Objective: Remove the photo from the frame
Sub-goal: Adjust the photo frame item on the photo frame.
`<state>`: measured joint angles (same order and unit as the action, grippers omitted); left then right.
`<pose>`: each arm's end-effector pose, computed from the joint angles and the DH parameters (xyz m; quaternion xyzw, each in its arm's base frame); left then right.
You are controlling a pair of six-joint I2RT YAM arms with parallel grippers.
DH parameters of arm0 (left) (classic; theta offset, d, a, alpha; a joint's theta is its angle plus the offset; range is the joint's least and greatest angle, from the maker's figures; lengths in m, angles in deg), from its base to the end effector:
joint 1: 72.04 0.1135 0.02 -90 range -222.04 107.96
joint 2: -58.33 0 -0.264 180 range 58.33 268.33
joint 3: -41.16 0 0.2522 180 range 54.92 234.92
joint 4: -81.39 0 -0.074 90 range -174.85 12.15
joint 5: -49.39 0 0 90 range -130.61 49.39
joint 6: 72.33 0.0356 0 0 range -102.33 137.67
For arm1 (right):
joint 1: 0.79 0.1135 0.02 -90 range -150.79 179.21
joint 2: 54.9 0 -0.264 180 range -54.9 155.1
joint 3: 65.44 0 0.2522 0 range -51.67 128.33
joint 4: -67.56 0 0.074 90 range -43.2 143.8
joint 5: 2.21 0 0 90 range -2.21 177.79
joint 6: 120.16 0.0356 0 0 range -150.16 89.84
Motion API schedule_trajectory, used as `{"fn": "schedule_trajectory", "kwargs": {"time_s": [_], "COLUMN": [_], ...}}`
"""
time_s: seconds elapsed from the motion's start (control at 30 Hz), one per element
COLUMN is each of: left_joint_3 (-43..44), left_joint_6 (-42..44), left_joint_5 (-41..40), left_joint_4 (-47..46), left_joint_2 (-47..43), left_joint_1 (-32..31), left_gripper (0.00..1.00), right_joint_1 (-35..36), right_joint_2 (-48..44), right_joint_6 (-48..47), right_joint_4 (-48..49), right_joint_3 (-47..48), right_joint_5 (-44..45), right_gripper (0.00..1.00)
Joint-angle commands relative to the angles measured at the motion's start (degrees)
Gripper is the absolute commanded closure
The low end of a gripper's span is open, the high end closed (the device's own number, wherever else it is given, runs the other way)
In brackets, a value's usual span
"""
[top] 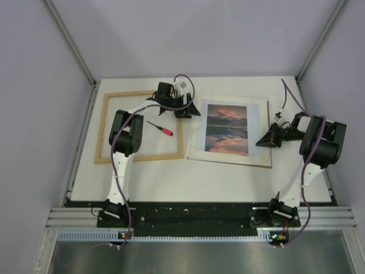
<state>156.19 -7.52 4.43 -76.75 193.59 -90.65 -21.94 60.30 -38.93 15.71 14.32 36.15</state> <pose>0.4826 -0.1891 0.1457 0.1068 0.8517 -0.4646 0.2174 0.3294 -0.0975 0.1102 0.0868 0.8958 0.4152 0.1330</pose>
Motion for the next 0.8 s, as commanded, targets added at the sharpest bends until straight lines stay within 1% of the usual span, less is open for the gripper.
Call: {"fn": "schedule_trajectory", "kwargs": {"time_s": [0.0, 0.2, 0.27, 0.37, 0.43, 0.47, 0.5, 0.57, 0.6, 0.63, 0.67, 0.7, 0.77], "left_joint_3": [-2.6, -4.2, -4.7, -4.9, -5.0, -5.1, -5.3, -6.1, -6.4, -6.9, -7.1, -7.6, -8.1], "left_joint_6": [-1.3, -3.9, -4.6, -5.4, -5.9, -6.2, -6.4, -7.3, -7.9, -8.7, -9.4, -10.2, -11.8], "left_joint_5": [0.8, 2.9, 3.5, 4.2, 4.6, 4.8, 5.1, 5.4, 5.8, 6.2, 6.7, 7.4, 8.8], "left_joint_4": [2.8, -0.7, -1.8, -2.6, -3.2, -3.4, -3.9, -5.3, -6.2, -7.2, -7.6, -9.8, -12.3], "left_joint_2": [2.2, 2.0, 1.6, 1.1, 1.0, 0.9, 0.7, 0.4, 0.3, 0.2, 0.1, 0.0, -0.1], "left_joint_1": [-0.1, 0.0, -0.1, 0.0, 0.0, -0.1, 0.0, 0.0, 0.0, 0.0, 0.1, 0.0, 0.0], "left_gripper": [0.17, 0.27, 0.34, 0.49, 0.61, 0.64, 0.68, 0.70, 0.74, 0.81, 0.85, 0.87, 0.88], "right_joint_1": [2.5, 3.7, 3.9, 4.2, 4.2, 4.4, 4.4, 4.3, 4.3, 4.4, 4.4, 4.4, 4.4], "right_joint_2": [3.1, 4.2, 4.2, 4.1, 4.0, 3.8, 3.8, 3.6, 3.7, 3.7, 3.7, 3.6, 3.7], "right_joint_6": [-2.3, -2.1, -2.0, -2.0, -2.0, -2.0, -1.9, -1.9, -1.9, -1.9, -1.9, -1.9, -1.9], "right_joint_4": [3.0, 3.1, 3.2, 3.2, 3.2, 3.3, 3.4, 3.4, 3.3, 3.3, 3.3, 3.4, 3.3], "right_joint_3": [-1.2, -1.1, -1.1, -1.1, -1.1, -1.1, -1.1, -1.1, -1.1, -1.0, -1.1, -1.2, -1.0], "right_joint_5": [10.1, 11.7, 12.3, 12.7, 12.9, 12.9, 13.0, 12.9, 12.9, 13.0, 12.9, 13.0, 13.1], "right_gripper": [1.00, 1.00, 1.00, 0.99, 0.99, 0.99, 0.98, 0.98, 0.98, 0.98, 0.98, 0.98, 0.98]}}
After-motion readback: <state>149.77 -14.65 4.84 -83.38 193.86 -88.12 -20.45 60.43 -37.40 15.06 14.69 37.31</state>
